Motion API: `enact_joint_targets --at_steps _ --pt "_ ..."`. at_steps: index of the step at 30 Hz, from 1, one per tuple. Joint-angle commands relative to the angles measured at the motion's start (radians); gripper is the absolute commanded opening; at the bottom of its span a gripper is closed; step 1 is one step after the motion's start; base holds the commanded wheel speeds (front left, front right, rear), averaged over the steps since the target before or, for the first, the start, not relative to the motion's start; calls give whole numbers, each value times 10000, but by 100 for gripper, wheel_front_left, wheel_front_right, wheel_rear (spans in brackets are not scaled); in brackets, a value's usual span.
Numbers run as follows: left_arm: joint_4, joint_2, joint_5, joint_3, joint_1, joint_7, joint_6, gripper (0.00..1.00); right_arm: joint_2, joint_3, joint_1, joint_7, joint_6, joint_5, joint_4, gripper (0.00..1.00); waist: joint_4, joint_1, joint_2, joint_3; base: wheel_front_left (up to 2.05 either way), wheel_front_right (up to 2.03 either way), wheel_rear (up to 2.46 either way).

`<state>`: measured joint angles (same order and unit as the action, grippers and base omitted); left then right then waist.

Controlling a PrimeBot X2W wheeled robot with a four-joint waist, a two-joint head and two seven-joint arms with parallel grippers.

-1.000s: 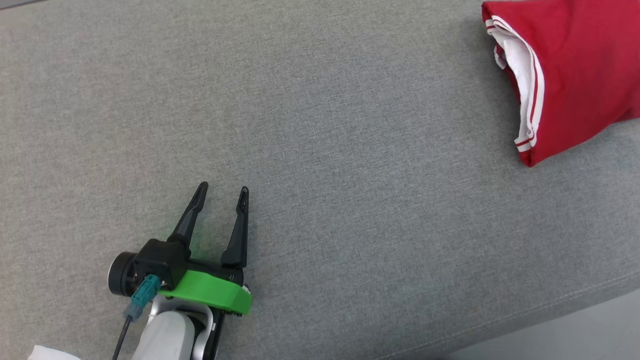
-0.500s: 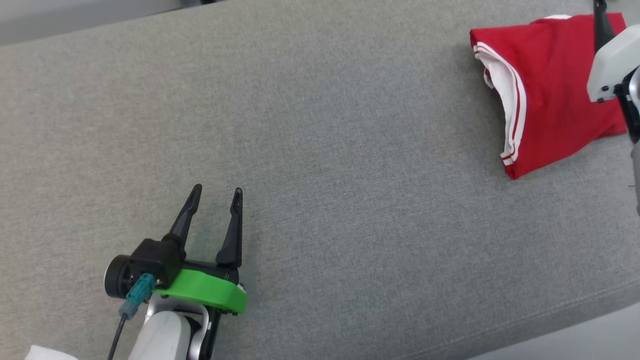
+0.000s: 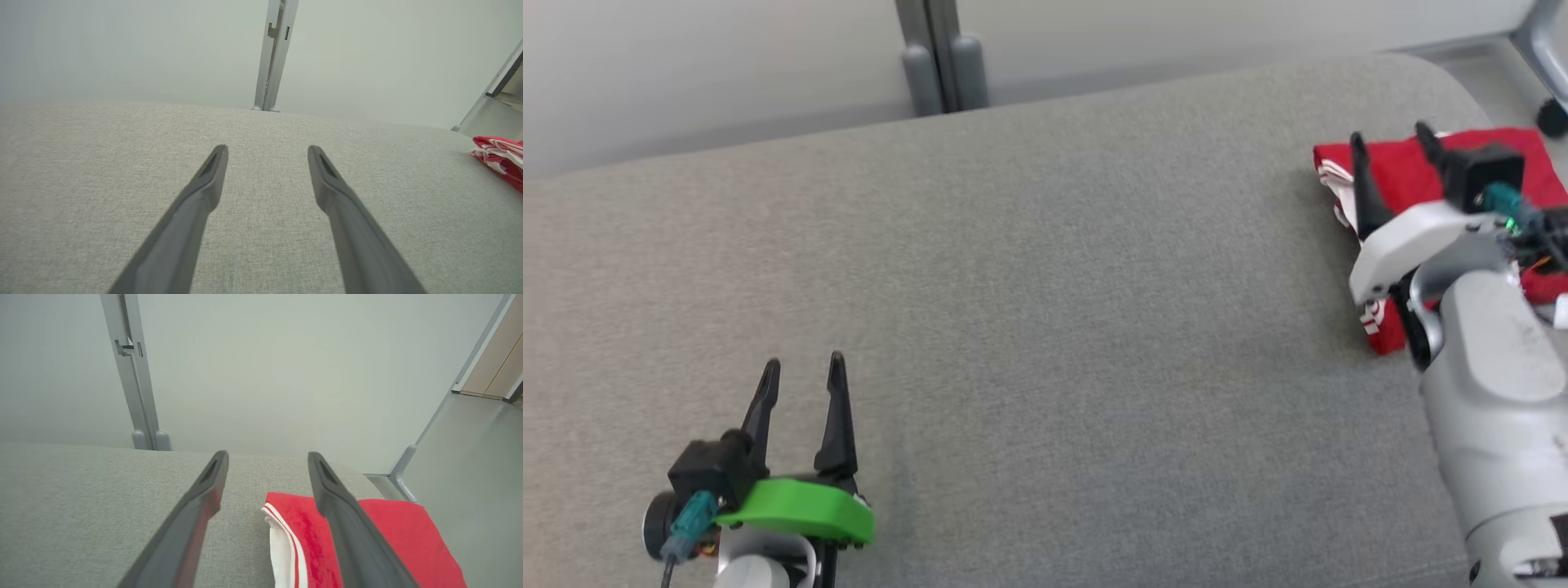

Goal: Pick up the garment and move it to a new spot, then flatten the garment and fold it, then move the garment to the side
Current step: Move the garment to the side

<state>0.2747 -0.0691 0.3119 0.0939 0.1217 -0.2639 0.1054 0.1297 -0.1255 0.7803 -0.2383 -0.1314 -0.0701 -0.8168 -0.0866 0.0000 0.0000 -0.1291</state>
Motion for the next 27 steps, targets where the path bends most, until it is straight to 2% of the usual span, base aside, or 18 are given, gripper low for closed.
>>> enact_joint_targets --at_steps 1,6,10,19,27 --pt "77 42 40 -97 -252 0 -72 100 -111 -79 -468 -121 17 105 161 100 690 0 0 752 0 0 0" --pt "110 113 308 -402 -927 0 -256 100 -609 -202 -2027 -260 17 196 980 100 934 0 0 1164 0 0 0" --pt "67 151 431 -471 -1388 0 -355 100 -762 -280 -3368 -269 17 388 2136 100 1023 0 0 1354 0 0 0" --pt "-38 178 473 -457 -2108 1 -549 100 -771 365 -5994 -275 17 1889 4167 100 1007 0 0 1598 0 0 0" --pt "-115 178 603 -167 -2305 1 -492 100 -772 793 -7264 -276 17 2633 5010 100 923 0 0 1655 0 0 0"
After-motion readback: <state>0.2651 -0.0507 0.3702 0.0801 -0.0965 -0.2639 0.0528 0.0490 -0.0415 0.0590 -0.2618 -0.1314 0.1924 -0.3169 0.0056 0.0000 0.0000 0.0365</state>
